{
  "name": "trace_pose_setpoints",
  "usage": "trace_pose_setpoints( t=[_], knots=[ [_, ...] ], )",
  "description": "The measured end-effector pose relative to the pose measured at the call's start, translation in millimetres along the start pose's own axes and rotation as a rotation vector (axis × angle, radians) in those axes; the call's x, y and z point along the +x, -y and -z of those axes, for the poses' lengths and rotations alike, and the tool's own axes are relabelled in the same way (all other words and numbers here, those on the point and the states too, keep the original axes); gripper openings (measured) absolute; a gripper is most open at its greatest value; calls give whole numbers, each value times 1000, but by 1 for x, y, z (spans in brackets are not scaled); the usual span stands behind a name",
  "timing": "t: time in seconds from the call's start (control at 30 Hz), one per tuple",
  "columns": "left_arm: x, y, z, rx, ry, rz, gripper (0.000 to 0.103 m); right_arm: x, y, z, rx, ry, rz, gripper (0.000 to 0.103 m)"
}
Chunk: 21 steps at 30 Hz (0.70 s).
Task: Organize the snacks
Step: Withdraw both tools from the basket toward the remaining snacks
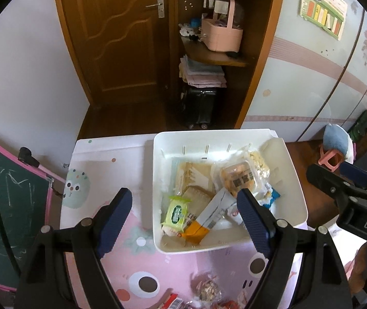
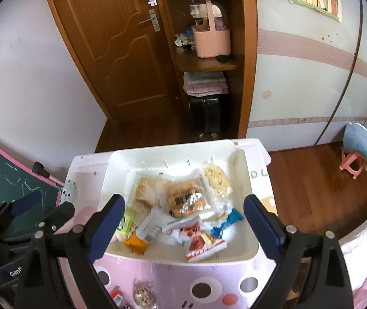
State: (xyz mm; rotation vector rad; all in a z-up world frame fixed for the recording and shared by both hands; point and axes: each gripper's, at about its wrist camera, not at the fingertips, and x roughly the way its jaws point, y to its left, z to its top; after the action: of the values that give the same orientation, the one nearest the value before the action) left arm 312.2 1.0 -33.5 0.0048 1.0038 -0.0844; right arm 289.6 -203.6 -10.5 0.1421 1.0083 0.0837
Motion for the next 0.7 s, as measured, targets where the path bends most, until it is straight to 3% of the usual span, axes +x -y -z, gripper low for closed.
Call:
trace_pose_setpoints(
  t=[0.33, 0.7],
  knots=[
    [-49, -13, 48, 12, 32, 35, 85, -48, -11, 53, 13, -4, 38, 94],
    [-101, -19, 128, 126, 41, 68, 86, -100, -30, 135, -12, -16, 94, 94]
  ],
)
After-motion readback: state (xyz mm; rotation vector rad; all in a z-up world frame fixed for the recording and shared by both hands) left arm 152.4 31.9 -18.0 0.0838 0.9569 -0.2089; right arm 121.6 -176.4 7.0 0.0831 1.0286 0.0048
